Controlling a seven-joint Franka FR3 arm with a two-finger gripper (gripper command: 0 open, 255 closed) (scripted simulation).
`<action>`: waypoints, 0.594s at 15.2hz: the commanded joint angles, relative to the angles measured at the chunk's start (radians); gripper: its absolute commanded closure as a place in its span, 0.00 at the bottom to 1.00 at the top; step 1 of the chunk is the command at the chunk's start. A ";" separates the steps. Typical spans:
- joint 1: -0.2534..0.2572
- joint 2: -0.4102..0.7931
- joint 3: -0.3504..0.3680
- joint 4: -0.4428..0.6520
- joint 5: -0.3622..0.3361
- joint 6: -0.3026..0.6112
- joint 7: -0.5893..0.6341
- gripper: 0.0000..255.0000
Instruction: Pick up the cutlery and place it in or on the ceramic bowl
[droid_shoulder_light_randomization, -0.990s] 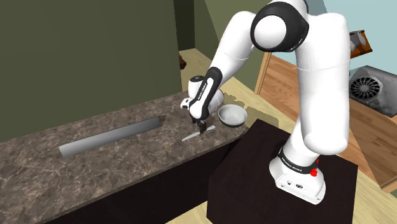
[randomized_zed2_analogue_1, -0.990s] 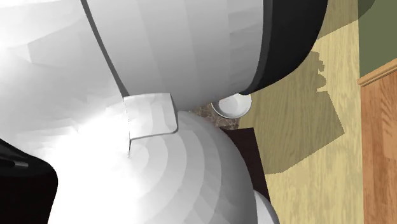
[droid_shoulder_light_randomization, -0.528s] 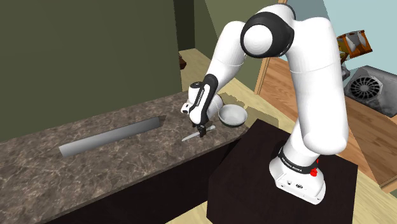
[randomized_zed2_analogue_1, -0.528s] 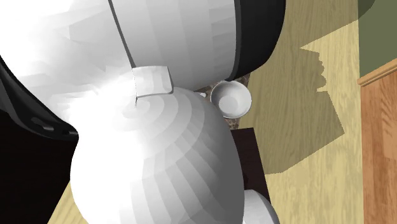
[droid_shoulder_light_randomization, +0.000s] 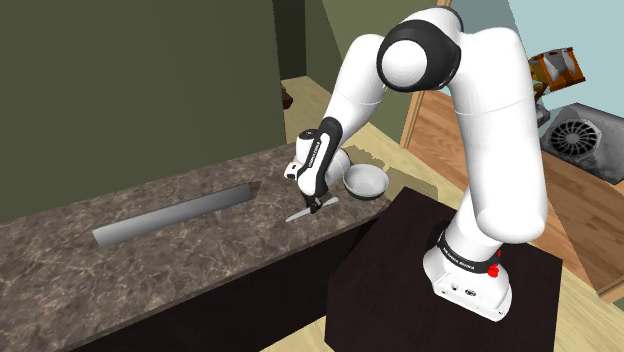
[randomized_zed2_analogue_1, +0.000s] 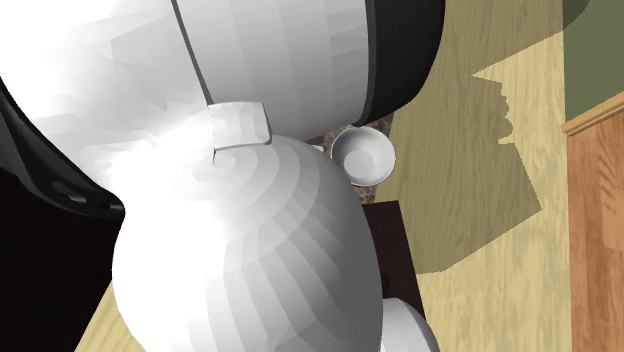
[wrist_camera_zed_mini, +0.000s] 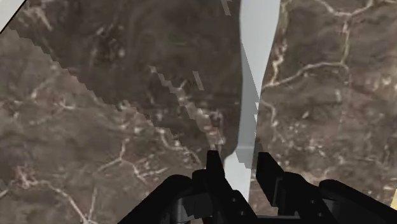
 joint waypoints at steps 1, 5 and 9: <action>0.000 0.000 0.000 0.000 0.000 0.000 0.000 1.00; 0.000 0.000 0.000 0.000 0.000 0.000 0.000 1.00; 0.003 -0.015 -0.003 -0.005 -0.002 -0.010 0.002 1.00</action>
